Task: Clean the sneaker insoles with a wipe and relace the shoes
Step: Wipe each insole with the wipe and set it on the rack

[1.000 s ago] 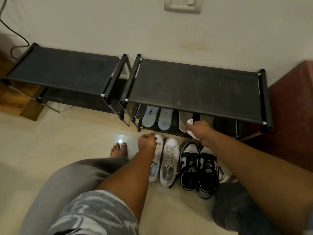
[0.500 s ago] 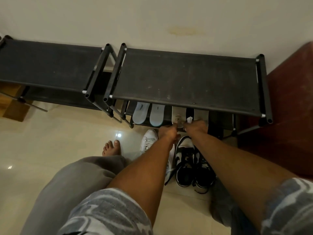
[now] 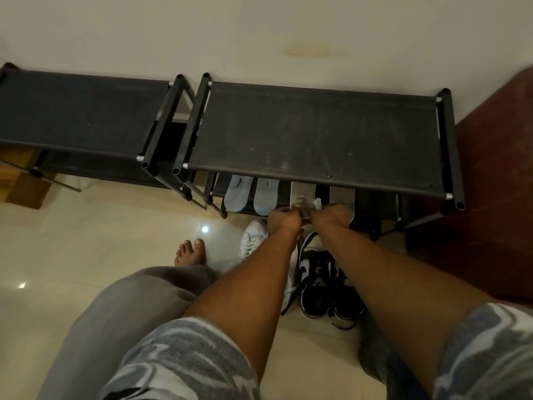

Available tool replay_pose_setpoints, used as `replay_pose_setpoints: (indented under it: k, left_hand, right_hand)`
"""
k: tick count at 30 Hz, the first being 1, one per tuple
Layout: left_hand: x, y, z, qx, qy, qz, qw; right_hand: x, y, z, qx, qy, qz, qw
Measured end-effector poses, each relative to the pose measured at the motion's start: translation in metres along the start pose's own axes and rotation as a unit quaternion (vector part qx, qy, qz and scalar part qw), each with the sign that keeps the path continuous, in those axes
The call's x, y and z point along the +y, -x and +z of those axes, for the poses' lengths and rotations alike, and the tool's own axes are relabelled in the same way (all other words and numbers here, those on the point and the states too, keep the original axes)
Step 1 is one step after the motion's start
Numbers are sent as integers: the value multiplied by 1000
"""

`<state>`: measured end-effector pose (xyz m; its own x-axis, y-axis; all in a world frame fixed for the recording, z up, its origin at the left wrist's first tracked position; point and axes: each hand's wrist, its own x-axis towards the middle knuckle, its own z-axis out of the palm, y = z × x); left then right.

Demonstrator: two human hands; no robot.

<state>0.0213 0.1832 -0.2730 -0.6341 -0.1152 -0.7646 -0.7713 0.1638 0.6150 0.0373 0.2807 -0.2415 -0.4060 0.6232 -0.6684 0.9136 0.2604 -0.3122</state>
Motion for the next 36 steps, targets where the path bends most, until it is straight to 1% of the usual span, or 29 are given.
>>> replay_pose_setpoints:
  k: [4,8,11,16,22,25,28,32,34,36]
  left_hand:
    - [9,20,-13,-52,28,3,998]
    - [24,38,-29,-47,22,8,999]
    - [33,57,-41,-64,7,14,998]
    - [44,94,-62,-113,-32,36,992]
    - [60,140,-100,-109,-74,76,988]
    - [70,167,-125,-113,-111,80,984]
    - [76,195,-152,-114,-143,94,979]
    - [81,230,-184,-88,-141,124,978]
    - [82,246,-198,-84,-124,136,979]
    - [82,256,-208,-89,-96,150,980]
  right_hand:
    - [0,13,-6,-12,-6,6,1000]
    - [1,32,-19,-31,-39,1,999]
    - [3,50,-32,-49,-63,-9,997]
    - [6,83,-70,-52,-39,-75,995]
    - [15,128,-109,-42,40,-176,983]
    - [23,153,-122,-66,44,-234,969]
    - [29,174,-130,-107,-24,-276,955]
    - [31,206,-140,-108,-161,-333,923]
    - [29,215,-142,-107,-214,-326,915]
    - [26,220,-145,-125,-261,-295,911]
